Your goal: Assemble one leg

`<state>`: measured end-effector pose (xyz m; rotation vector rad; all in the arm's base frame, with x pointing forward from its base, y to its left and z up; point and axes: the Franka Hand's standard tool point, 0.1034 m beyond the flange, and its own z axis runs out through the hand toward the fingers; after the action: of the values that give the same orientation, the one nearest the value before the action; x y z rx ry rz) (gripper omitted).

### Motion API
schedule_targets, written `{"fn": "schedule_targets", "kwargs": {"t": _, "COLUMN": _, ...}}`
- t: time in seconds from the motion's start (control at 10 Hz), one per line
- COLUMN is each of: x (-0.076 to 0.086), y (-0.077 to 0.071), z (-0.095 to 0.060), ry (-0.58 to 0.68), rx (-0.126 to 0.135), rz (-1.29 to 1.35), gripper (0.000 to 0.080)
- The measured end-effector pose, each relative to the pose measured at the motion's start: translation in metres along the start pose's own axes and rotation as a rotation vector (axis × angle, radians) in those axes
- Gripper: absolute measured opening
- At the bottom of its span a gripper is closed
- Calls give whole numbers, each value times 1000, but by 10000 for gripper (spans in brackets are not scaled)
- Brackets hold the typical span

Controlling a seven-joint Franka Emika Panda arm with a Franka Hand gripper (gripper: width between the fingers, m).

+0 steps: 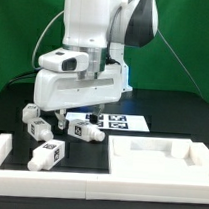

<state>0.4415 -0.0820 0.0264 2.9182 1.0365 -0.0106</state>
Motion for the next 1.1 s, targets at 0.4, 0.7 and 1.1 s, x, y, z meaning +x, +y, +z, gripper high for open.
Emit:
{"fn": "schedule_targets", "kwargs": {"t": 0.4, "x": 0, "y": 0, "z": 0, "ry": 0, "rx": 0, "rz": 0, "gripper": 648}}
{"fn": "schedule_targets", "kwargs": {"t": 0.7, "x": 0, "y": 0, "z": 0, "ry": 0, "rx": 0, "rz": 0, "gripper": 648}}
{"fn": "schedule_targets", "kwargs": {"t": 1.1, "x": 1, "y": 0, "z": -1, "ry": 13, "rx": -18, "rz": -1, "gripper": 648}}
